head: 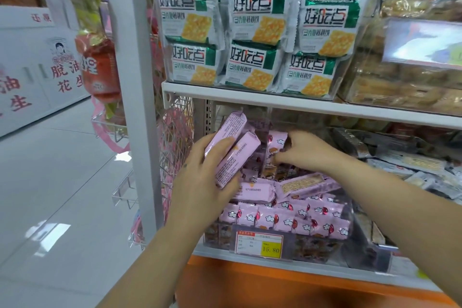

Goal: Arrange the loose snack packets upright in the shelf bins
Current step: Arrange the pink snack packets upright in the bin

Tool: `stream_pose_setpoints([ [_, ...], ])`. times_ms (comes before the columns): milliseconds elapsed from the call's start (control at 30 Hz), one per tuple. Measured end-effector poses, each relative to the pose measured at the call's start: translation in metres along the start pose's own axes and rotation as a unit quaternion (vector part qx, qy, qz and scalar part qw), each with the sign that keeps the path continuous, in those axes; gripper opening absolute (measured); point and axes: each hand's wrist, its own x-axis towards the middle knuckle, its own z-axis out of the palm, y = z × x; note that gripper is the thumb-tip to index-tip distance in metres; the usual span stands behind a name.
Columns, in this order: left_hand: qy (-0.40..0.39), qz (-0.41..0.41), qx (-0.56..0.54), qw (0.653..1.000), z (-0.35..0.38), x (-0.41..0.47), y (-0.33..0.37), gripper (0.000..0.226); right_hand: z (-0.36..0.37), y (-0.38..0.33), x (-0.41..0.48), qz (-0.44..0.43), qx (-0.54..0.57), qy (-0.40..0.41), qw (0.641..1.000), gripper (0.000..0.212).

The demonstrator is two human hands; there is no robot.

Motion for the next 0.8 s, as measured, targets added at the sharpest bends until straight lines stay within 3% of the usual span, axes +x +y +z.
stream_pose_setpoints([
  [300,0.001,-0.009,-0.01,1.0,0.001,-0.001,-0.002,0.061,0.019,0.003,0.027,-0.012,-0.082,-0.087,0.993,0.007],
  [533,0.001,-0.009,-0.008,1.0,0.0,-0.001,-0.002,0.062,0.007,0.015,0.022,-0.038,-0.074,-0.055,0.995,0.007],
  [600,-0.001,-0.007,-0.007,1.0,0.0,-0.001,-0.001,0.066,-0.005,0.023,0.011,-0.061,-0.049,-0.058,0.995,0.013],
  [700,0.001,-0.008,-0.003,1.0,0.0,-0.002,0.0,0.069,-0.024,0.03,-0.015,-0.093,-0.017,-0.14,0.986,0.029],
  [800,0.004,-0.006,0.002,1.0,0.001,-0.002,0.0,0.069,-0.03,0.033,-0.033,-0.091,-0.125,-0.206,0.966,0.044],
])
